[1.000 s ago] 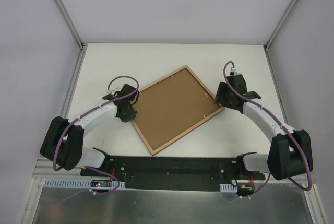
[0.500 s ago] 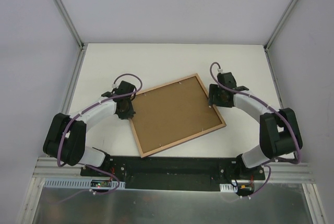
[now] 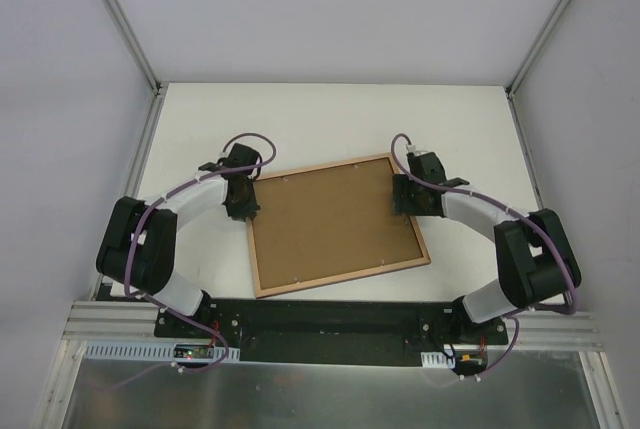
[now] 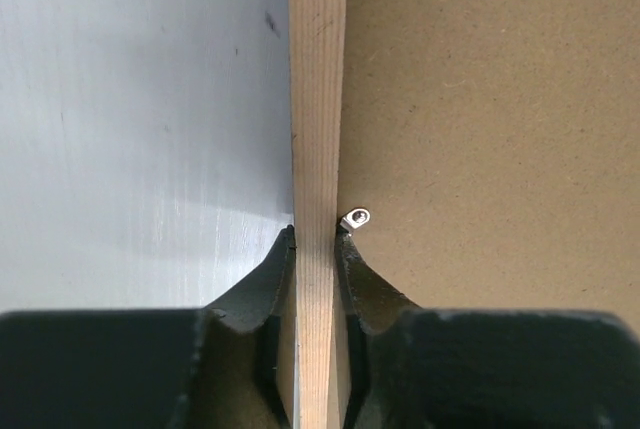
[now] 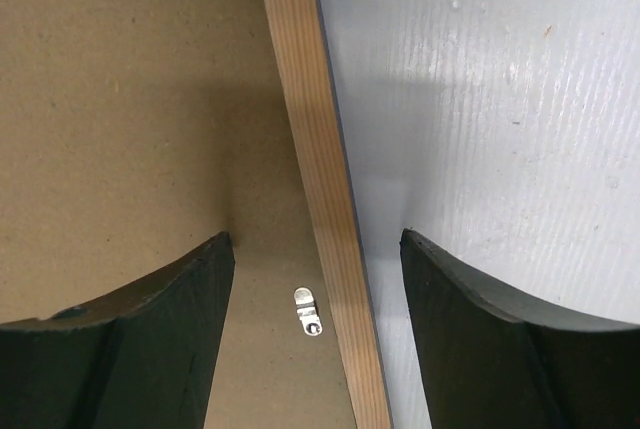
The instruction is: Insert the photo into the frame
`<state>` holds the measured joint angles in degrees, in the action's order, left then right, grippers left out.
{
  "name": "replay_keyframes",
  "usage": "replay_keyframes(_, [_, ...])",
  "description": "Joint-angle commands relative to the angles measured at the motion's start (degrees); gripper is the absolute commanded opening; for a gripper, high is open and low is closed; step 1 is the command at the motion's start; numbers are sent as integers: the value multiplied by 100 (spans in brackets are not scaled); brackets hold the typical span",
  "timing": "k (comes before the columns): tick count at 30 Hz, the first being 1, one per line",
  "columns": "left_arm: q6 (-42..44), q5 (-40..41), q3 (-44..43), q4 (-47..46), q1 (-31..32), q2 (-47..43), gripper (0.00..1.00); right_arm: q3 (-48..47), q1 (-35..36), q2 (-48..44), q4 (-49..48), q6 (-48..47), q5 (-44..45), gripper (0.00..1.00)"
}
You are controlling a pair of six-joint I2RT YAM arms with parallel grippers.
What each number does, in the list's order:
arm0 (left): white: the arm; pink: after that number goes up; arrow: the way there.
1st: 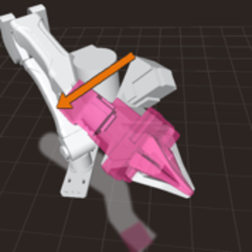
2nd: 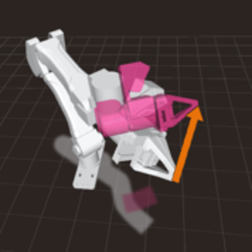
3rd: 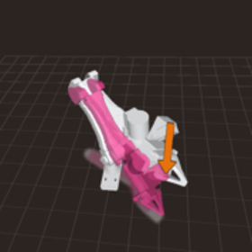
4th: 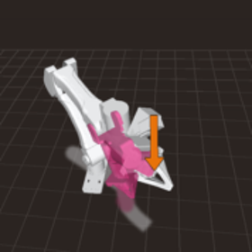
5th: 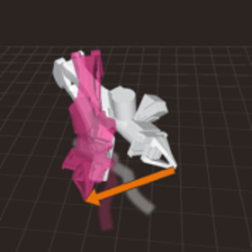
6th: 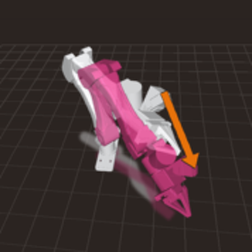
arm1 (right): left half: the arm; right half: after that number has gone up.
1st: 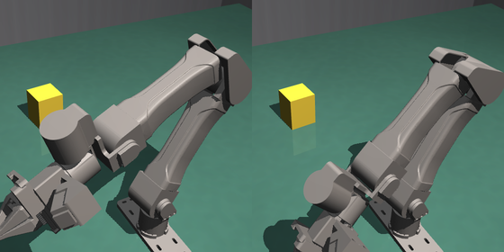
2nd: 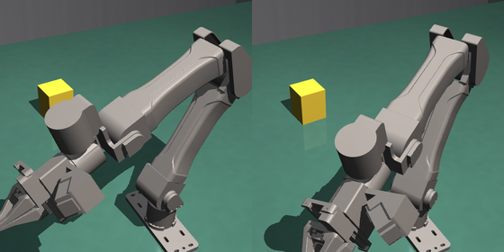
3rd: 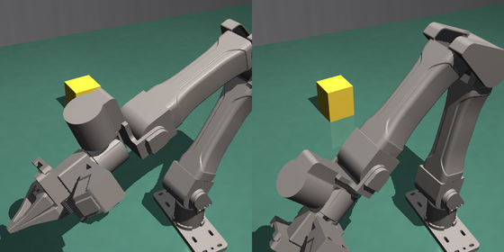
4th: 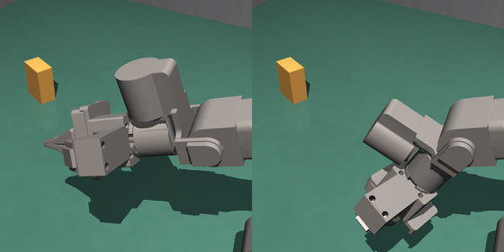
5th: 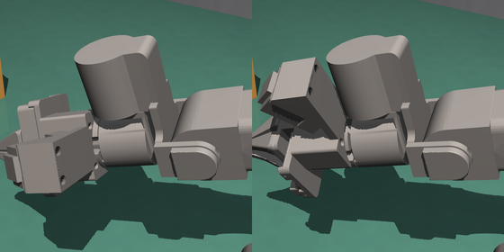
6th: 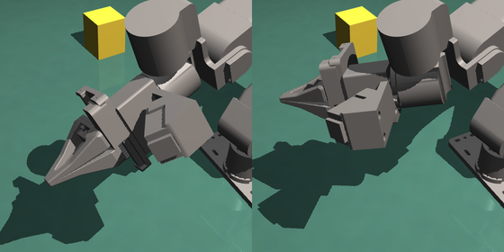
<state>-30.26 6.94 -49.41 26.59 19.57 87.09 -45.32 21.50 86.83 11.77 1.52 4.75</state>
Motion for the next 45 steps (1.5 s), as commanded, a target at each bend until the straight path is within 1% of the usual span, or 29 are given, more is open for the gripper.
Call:
replay_keyframes(1, [-32, 89, -298, -118, -129, 309, 26, 295, 30, -324, -140, 155, -150, 70])
replay_keyframes(2, [-50, 80, -289, -215, -129, 317, 35, 339, 47, -385, -131, 199, -150, 70])
replay_keyframes(5, [-129, 193, -324, -365, -129, 309, 50, 506, 48, -622, -149, 278, -168, 70])
replay_keyframes(7, [-173, 281, -350, -391, -138, 317, 55, 559, 48, -754, -140, 340, -211, 70])
replay_keyframes(8, [-208, 308, -368, -409, -138, 317, 56, 603, 39, -825, -140, 366, -247, 70])
replay_keyframes(11, [-349, 308, -359, -461, -138, 230, 56, 630, 65, -931, -96, 428, -256, 70])
replay_keyframes(17, [-639, 141, 53, -707, -138, -157, 55, 542, 83, -834, 9, 384, -133, 67])
replay_keyframes(24, [-762, 44, 256, -787, -138, -482, 54, 437, 144, -773, 255, 428, 148, 57])
replay_keyframes(32, [-815, 79, 230, -831, -138, -491, 54, 243, 285, -764, 800, 235, 386, 57])
replay_keyframes(36, [-832, 36, 212, -866, -138, -474, 54, 182, 285, -659, 827, 200, 412, 57])
replay_keyframes(45, [-815, 36, 203, -884, -138, -482, 53, -126, 311, -333, 924, 147, 588, 52])
